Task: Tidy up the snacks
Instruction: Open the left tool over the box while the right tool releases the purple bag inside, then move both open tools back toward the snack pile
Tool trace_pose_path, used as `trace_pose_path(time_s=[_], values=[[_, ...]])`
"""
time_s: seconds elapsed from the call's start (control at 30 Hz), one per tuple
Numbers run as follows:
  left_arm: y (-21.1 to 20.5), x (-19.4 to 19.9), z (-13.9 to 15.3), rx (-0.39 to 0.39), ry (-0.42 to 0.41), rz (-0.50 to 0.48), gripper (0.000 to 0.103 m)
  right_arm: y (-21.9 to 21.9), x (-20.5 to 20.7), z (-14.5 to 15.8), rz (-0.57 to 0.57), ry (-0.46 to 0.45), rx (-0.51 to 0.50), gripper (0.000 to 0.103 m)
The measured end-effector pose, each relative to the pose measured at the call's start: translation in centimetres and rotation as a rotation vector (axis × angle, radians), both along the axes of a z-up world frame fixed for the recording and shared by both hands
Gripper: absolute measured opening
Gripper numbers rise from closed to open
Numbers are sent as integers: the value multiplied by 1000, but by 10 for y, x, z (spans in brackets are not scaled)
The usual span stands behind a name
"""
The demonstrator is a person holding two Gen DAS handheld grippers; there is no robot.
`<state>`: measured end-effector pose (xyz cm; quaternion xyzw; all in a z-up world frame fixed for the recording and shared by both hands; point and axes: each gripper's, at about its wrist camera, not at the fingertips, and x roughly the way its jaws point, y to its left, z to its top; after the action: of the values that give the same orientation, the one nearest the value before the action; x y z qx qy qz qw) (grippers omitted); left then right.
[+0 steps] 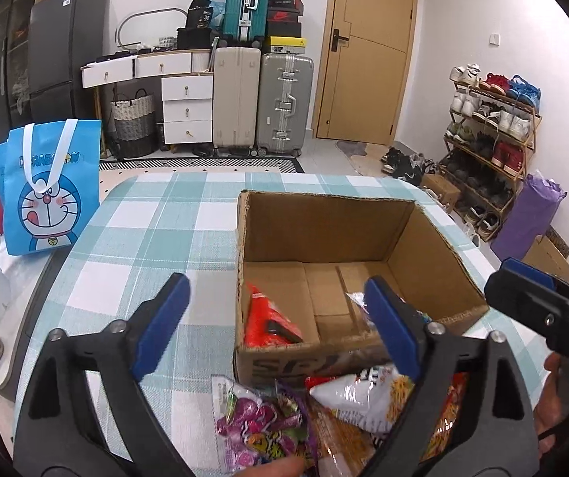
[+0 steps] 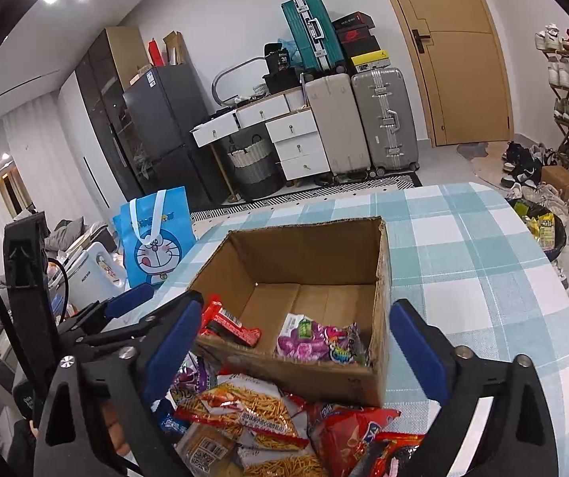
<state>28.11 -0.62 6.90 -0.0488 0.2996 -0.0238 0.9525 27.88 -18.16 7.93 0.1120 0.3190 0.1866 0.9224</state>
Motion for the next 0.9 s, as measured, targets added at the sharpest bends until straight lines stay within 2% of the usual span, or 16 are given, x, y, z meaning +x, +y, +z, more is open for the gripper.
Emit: trace_pose_path(time_s=[0.03,0.2,0.37,0.53,0.9], values=[[2,-4,1,3,1,3,103,-1,-2,0,-1,1,0,102],[11,-25,6,-6,-11,-4,102,-4,-14,-1,-18,-11,-6,102],[16,-48,6,20,-17,-9,102,-11,-26,-1,-14,-10,14,102],[19,-72,7,0,-29,-18,102,-16,-45,-1,-7,-16,9,102],[20,-129,6,57,-61,-2,102,-17,-83,-9,14,-25,-38,102]])
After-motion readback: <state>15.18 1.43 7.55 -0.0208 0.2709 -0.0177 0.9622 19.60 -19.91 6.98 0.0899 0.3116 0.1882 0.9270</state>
